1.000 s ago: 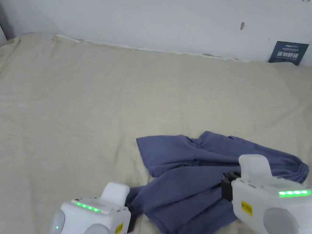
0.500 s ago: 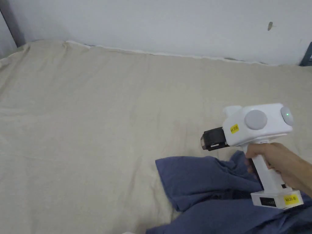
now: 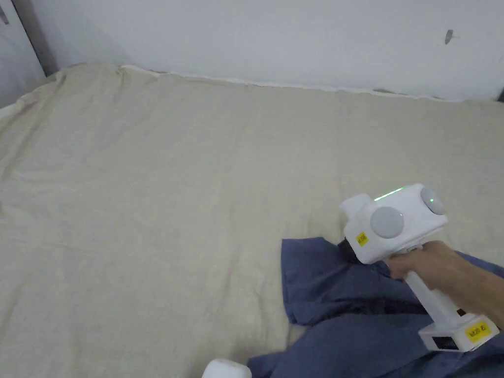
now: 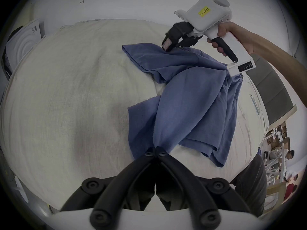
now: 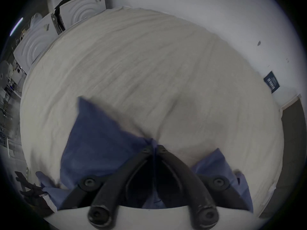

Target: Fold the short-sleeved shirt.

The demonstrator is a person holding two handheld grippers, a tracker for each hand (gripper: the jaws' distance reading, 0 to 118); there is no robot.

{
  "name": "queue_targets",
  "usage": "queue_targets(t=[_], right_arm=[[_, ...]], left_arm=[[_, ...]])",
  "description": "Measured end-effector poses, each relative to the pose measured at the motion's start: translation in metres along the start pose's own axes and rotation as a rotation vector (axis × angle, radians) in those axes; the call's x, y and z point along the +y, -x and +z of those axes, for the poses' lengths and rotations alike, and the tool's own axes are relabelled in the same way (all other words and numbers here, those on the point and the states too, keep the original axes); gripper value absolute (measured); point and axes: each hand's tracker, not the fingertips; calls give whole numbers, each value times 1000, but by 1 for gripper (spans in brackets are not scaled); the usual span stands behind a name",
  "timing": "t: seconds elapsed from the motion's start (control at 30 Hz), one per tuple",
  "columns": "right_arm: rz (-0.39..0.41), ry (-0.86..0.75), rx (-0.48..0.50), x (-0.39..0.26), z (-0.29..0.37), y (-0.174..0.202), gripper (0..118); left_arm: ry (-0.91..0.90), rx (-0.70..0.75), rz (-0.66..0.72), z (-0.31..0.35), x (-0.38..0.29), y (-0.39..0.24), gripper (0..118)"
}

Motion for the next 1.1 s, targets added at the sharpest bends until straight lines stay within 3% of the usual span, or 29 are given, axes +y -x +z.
queue_targets(t=[0.07, 0.23, 0.33, 0.7, 0.83, 1.1], right_arm=[[-47, -2, 58, 0, 16, -9, 1], [-157, -142, 12, -1, 94, -40, 1], [-188, -225, -62, -9, 163, -68, 1], [-506, -578, -336, -131, 454, -160, 1], [-600, -702, -390, -167, 525, -173, 1], [-551, -832, -552, -168, 595, -159, 1]], left_arm=[[-1, 5, 11, 1, 1, -1, 0], [-7, 35, 28, 21, 7, -8, 0], [-57, 46, 53, 50, 22, -10, 0], [-409, 265, 42, 220, 146, -39, 0], [-531, 216, 60, 299, 207, -64, 0], [-733, 353, -49, 389, 260, -133, 0]])
